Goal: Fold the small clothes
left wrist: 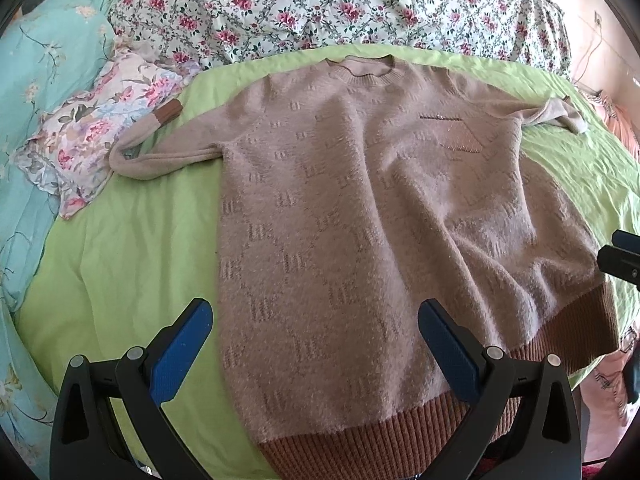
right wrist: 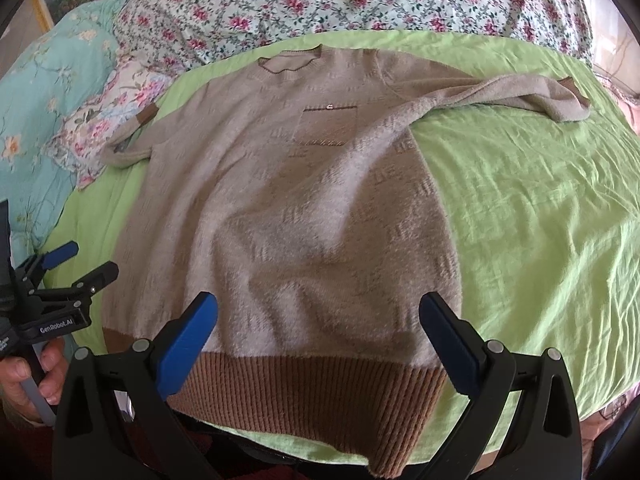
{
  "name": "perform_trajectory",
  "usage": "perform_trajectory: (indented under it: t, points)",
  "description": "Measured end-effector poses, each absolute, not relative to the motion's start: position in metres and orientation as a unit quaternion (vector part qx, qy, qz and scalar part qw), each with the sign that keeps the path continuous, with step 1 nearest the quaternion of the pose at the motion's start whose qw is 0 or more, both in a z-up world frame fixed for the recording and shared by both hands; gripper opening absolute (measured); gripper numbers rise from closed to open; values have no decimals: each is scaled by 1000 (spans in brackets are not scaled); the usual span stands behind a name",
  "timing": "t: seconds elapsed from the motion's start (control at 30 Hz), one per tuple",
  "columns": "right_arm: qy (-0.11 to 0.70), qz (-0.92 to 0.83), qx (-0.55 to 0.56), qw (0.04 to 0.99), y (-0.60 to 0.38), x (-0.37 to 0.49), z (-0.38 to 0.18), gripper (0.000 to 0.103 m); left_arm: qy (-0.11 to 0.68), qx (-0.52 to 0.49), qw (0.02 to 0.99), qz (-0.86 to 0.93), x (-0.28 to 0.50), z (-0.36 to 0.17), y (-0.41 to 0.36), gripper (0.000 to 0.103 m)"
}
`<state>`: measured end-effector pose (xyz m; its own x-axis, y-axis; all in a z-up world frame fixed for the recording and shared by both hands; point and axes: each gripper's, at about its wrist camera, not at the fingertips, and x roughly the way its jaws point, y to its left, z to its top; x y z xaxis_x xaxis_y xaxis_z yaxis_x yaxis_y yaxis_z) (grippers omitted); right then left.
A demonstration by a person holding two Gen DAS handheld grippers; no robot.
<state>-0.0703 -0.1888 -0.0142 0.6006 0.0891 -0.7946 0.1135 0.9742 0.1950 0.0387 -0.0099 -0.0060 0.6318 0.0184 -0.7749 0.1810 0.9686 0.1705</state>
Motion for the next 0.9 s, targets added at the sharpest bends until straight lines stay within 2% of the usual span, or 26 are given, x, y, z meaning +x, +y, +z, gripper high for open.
perform_trajectory:
  t: [0.23, 0.37, 0.67, 0.77, 0.9]
  points:
    - [438, -2, 155, 886, -209, -63, -13, 101, 431, 124, 892, -49, 53, -8, -16, 103]
    - [425, -23, 211, 880, -255, -49, -6, 101, 427, 120, 895, -52, 63, -4, -16, 103]
    - [339, -198, 313, 865, -453, 19, 31, 101, 444, 110, 887, -57, 92, -9, -21, 103]
    - [313, -260, 308, 860, -500, 47, 42, 101, 445, 107, 887, -61, 101, -10, -26, 103]
    - [331, -282, 281, 856, -552, 103, 37, 101, 449, 103, 885, -63, 117, -11, -34, 103]
